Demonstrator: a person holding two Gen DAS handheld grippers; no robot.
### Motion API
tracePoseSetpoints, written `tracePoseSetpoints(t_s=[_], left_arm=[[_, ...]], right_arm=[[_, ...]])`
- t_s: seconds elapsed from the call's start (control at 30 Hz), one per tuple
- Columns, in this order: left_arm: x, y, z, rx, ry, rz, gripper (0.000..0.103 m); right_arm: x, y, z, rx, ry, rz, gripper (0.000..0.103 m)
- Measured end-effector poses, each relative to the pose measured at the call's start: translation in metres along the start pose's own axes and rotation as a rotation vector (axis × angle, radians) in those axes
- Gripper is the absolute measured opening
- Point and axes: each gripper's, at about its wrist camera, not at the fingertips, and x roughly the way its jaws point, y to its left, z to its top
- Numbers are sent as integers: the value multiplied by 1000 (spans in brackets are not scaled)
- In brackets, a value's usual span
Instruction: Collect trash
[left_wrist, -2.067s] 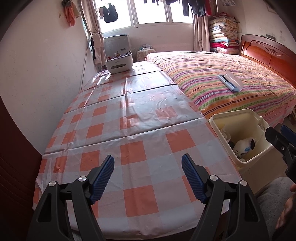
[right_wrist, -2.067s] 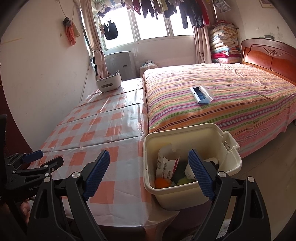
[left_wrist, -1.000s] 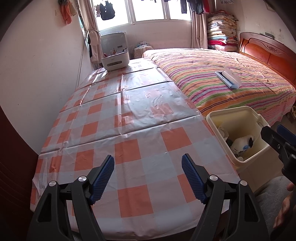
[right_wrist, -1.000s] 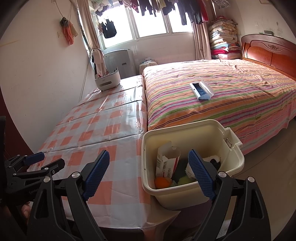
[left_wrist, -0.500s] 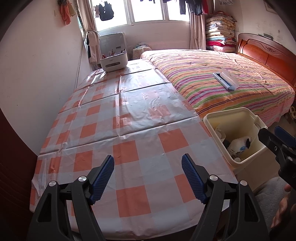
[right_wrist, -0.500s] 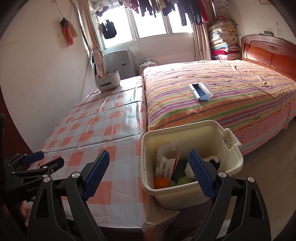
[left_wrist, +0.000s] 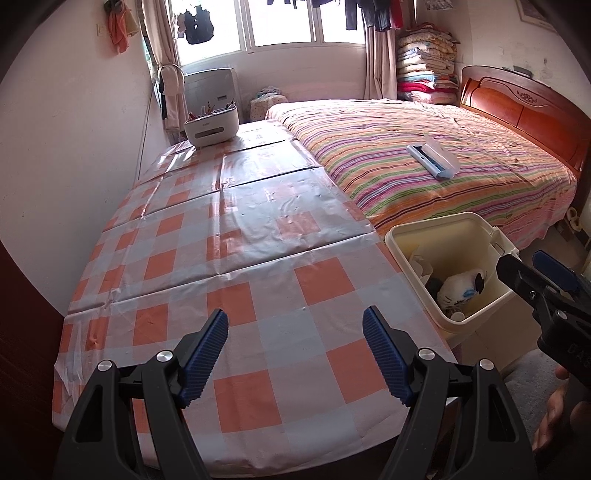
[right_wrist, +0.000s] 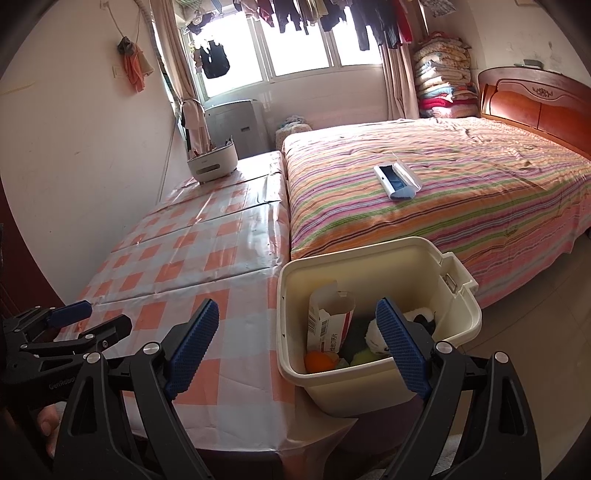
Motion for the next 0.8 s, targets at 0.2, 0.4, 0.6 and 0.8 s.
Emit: tracePoseSetpoints(t_s=[0.2, 0.4, 0.6, 0.8], left_arm=[[-2, -4, 0, 10, -17, 3, 73], [-1, -8, 0, 16, -16, 2, 73], [0, -9, -1, 10, -6, -3, 73], [0, -11, -1, 22, -5, -3, 73]], right_arm=[[-1, -2, 0, 3, 0, -1, 86], [0, -6, -2, 13, 5, -6, 86], [1, -7, -2, 16, 7, -7, 86], [2, -7, -3, 15, 9, -6, 86]])
